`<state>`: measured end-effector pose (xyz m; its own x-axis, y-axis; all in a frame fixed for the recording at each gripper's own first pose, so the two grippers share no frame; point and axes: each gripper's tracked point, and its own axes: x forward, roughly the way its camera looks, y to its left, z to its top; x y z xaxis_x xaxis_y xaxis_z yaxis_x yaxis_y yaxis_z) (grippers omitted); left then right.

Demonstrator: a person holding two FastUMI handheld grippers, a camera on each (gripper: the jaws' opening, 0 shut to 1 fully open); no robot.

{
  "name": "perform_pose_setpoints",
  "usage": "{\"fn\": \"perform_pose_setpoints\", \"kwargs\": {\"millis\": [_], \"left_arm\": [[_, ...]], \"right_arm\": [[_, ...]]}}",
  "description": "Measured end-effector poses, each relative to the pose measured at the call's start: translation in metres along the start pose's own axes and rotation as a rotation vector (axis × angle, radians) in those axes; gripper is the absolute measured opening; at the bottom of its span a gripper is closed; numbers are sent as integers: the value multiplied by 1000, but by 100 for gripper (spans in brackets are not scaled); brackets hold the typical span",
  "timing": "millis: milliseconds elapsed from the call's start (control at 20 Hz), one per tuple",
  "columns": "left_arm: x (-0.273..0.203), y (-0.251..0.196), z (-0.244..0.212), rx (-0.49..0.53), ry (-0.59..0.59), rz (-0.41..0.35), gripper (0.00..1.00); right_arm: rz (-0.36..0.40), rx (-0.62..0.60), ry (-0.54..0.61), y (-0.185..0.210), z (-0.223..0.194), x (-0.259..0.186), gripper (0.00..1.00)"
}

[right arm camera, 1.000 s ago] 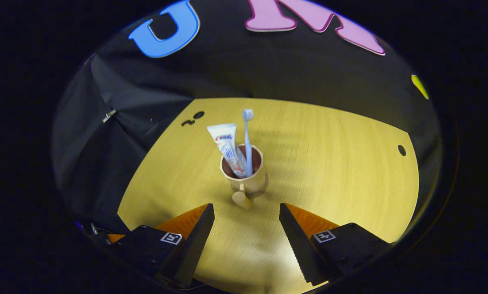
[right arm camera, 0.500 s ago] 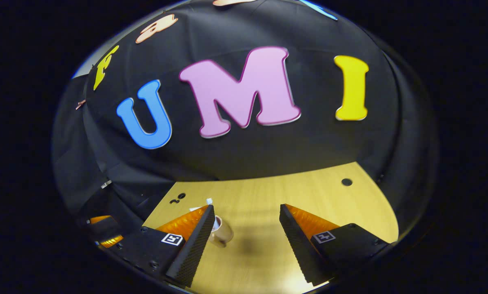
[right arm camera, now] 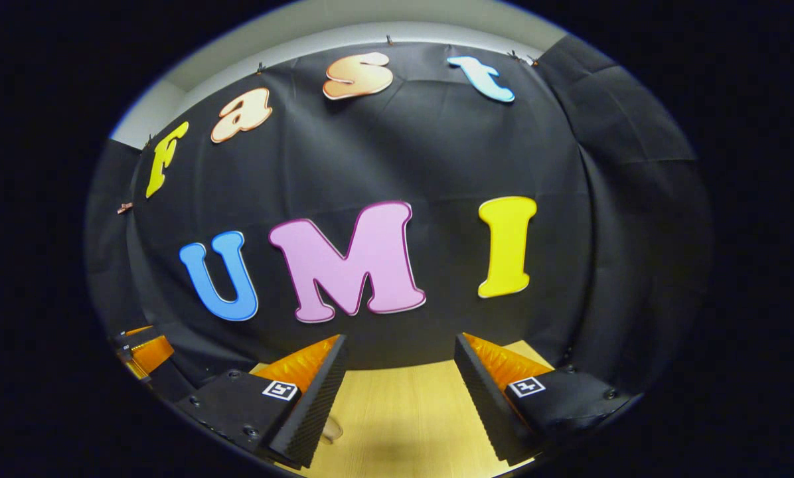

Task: Put the toothbrush and toothpaste on the desktop into the cup, then pick up the cup and place it on the coaster on the desktop.

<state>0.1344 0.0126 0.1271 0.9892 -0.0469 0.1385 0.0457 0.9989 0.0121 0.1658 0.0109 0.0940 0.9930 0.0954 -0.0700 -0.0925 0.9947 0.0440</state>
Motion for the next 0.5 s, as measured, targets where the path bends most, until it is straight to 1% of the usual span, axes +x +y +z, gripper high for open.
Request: {"fn": "perform_pose_setpoints", "kwargs": {"millis": [100,150,300,500], "left_arm": [[-4,1,1,-20,1,12,96],[-5,2,0,-29,7,19,96],[-5,1,-5,-68,18,36,96],[-7,3,-9,-114,37,51,96]], "right_arm": [[-44,-31,-44,-18,10,-7,98],[-54,-33,-53,-20,13,-15,98],[-69,-19,-29,-34,6,-23,98],[-84,0,-6,-45,-2,-23,98]]}}
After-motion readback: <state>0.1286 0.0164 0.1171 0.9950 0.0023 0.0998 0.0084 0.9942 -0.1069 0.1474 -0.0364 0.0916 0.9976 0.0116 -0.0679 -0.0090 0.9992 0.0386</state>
